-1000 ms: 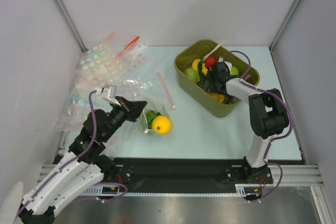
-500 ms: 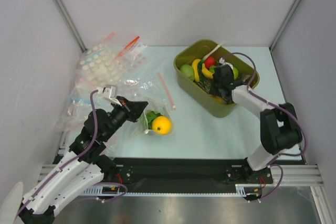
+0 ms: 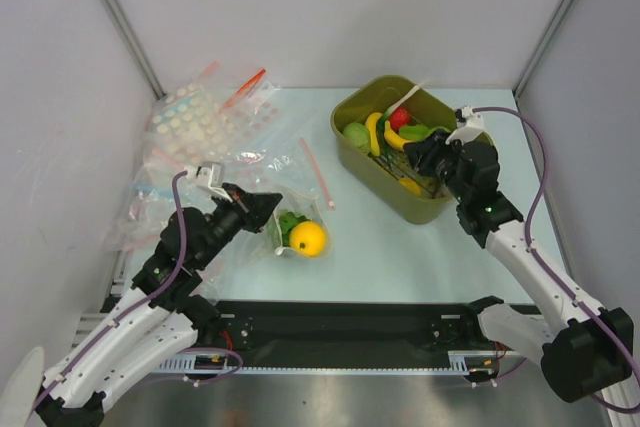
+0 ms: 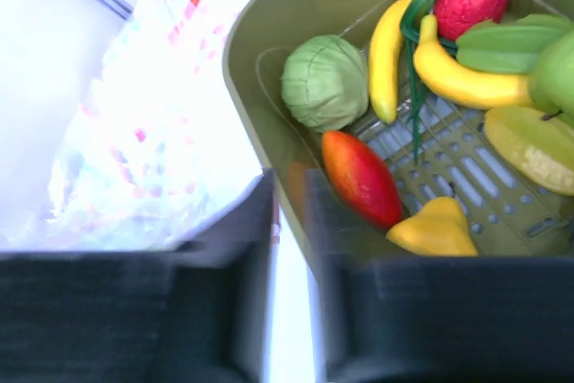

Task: Place the food in the zip-top bag and seal the zipper
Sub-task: Pick up the fake fish from the bin.

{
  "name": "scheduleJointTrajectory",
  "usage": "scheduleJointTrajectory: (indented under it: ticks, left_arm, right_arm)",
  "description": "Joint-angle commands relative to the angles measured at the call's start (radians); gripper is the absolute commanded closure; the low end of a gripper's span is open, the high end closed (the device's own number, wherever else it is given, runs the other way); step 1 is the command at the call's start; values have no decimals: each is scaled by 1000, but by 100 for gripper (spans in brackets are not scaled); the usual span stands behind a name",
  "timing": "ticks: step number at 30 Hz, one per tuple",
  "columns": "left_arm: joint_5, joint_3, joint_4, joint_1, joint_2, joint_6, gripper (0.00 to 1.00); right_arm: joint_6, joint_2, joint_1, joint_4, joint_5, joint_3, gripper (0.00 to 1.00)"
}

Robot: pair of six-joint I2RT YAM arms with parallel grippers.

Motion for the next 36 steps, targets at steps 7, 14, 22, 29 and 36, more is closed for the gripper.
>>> scheduleJointTrajectory:
  ticks: [7,14,22,29,36]
  left_arm:
    - [15,8,79,7,9,14,98]
    - [18,8,79,7,7,13,98]
    - [18,8,76,7,10,16,98]
    - [28,10,78,7,6,14,98]
    - [31,10,79,7,3,14,98]
  right_arm:
    - [37,170,4,-438,615,228,0]
    - [34,324,-25,-430,597,231,0]
    - [169,628,-112,-581,566,368,0]
    - [202,858,-123,-590,495,428,0]
    - [192,723,-97,-553,511,379,45]
